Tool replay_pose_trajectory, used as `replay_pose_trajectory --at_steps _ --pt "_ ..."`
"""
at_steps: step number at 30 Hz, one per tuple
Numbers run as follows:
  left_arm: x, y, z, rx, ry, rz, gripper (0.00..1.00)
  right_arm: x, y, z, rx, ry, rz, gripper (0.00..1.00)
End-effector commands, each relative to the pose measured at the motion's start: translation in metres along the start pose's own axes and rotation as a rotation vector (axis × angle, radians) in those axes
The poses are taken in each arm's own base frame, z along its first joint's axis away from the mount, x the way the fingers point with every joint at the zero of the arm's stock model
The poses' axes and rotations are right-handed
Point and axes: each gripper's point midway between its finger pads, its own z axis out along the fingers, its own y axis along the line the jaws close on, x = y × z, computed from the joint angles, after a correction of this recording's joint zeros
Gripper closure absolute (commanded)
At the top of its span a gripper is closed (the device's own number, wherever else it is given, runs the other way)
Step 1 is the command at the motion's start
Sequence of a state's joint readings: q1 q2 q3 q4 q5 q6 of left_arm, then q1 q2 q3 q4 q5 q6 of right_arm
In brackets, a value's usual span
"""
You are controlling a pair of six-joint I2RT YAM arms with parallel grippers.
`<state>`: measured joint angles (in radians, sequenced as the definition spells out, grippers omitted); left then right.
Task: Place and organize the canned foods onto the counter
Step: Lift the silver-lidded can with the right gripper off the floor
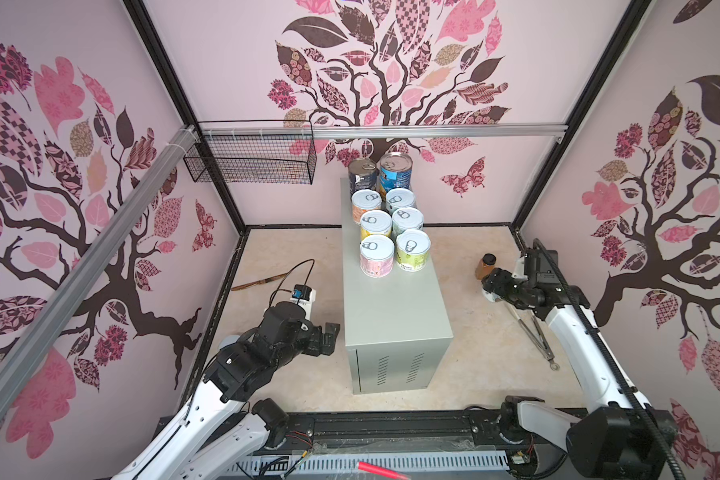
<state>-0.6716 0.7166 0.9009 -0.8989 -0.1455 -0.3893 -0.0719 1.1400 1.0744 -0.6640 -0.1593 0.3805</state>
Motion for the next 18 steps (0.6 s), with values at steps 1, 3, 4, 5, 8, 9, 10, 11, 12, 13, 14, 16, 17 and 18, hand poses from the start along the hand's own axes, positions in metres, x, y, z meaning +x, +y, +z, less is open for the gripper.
replay_pose_trajectory --at_steps 1,3,4,5,8,9,10,11,12,13,14,16,17,18 --pt "0.005 0.003 0.006 -0.011 0.008 0.004 0.02 -0.008 0.028 -0.043 -0.090 -0.022 -0.068 0.51" --pt "0.005 0.003 0.008 -0.011 0.014 0.005 0.02 -0.007 0.039 -0.054 -0.112 -0.026 -0.098 0.51" --pt "0.006 0.002 0.008 -0.010 0.017 0.005 0.02 -0.006 0.045 -0.059 -0.127 -0.024 -0.110 0.51" --pt "0.006 0.002 0.009 -0.010 0.019 0.005 0.02 -0.006 0.049 -0.065 -0.137 -0.027 -0.116 0.51" --pt "0.006 0.002 0.009 -0.010 0.021 0.005 0.02 -0.011 0.059 -0.084 -0.165 -0.047 -0.132 0.51" --pt "0.006 0.002 0.009 -0.010 0.021 0.005 0.02 -0.012 0.063 -0.090 -0.178 -0.052 -0.139 0.51" --pt "0.006 0.002 0.009 -0.010 0.020 0.005 0.02 -0.013 0.066 -0.095 -0.189 -0.053 -0.144 0.52" --pt "0.006 0.002 0.009 -0.010 0.020 0.006 0.02 -0.012 0.071 -0.099 -0.198 -0.050 -0.154 0.52" --pt "0.006 0.002 0.009 -0.009 0.021 0.005 0.02 -0.011 0.076 -0.103 -0.205 -0.047 -0.165 0.52" --pt "0.006 0.001 0.009 -0.006 0.022 0.007 0.02 -0.011 0.082 -0.108 -0.215 -0.044 -0.182 0.52" --pt "0.006 0.001 0.009 -0.005 0.022 0.006 0.02 -0.010 0.087 -0.113 -0.223 -0.041 -0.194 0.52" --pt "0.006 0.001 0.010 -0.008 0.024 0.006 0.02 -0.013 0.095 -0.124 -0.246 -0.043 -0.202 0.52" --pt "0.006 0.001 0.010 -0.008 0.024 0.006 0.02 -0.015 0.099 -0.130 -0.259 -0.051 -0.205 0.53" --pt "0.006 0.001 0.010 -0.008 0.024 0.005 0.02 -0.017 0.102 -0.136 -0.270 -0.057 -0.209 0.53"
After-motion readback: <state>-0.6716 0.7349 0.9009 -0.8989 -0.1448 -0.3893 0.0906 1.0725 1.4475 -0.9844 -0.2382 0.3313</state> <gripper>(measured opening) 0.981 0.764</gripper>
